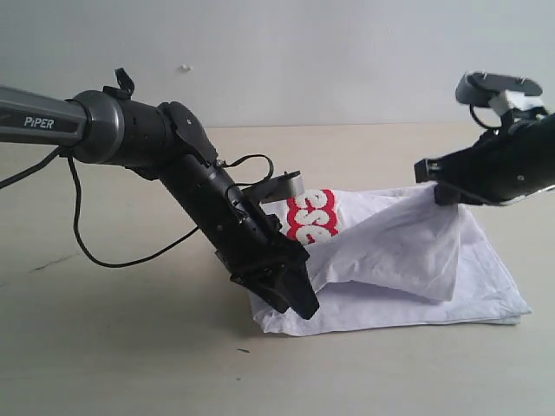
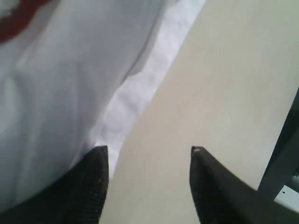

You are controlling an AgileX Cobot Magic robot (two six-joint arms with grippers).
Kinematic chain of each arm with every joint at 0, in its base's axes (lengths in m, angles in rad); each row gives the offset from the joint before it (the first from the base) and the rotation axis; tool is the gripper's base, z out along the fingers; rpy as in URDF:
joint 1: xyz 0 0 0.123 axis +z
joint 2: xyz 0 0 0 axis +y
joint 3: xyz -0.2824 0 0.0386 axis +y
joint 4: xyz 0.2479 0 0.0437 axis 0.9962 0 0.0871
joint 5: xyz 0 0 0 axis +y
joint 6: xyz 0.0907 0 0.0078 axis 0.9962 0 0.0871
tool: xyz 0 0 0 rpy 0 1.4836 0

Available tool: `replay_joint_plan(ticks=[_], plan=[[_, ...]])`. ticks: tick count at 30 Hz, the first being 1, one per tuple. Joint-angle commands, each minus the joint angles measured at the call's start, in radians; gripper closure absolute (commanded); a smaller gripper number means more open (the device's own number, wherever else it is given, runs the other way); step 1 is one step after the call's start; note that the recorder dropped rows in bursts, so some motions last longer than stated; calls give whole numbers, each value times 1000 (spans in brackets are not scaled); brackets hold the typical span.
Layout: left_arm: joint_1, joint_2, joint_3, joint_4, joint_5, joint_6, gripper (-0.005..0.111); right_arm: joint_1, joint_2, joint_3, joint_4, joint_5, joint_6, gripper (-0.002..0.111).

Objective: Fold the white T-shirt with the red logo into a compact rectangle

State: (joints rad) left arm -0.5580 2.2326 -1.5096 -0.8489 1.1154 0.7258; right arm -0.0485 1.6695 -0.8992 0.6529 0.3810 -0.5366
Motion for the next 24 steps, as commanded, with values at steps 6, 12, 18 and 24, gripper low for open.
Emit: replay_joint_plan(ticks=[6,12,18,24], plan=[[-5,-4,-2,62,26,-28,54,-3,142,-5,-538,-30,463,108],[1,-43,-2,11,44,7,54,-3,80,-5,-549,-10,511,104],[1,-82,-2,-143,-101,81,54,-3,-40,-5,-500,42,478,59],[-19,-13,-2,-194,-295,79,54,-3,-16,-5,-500,15,478,96]])
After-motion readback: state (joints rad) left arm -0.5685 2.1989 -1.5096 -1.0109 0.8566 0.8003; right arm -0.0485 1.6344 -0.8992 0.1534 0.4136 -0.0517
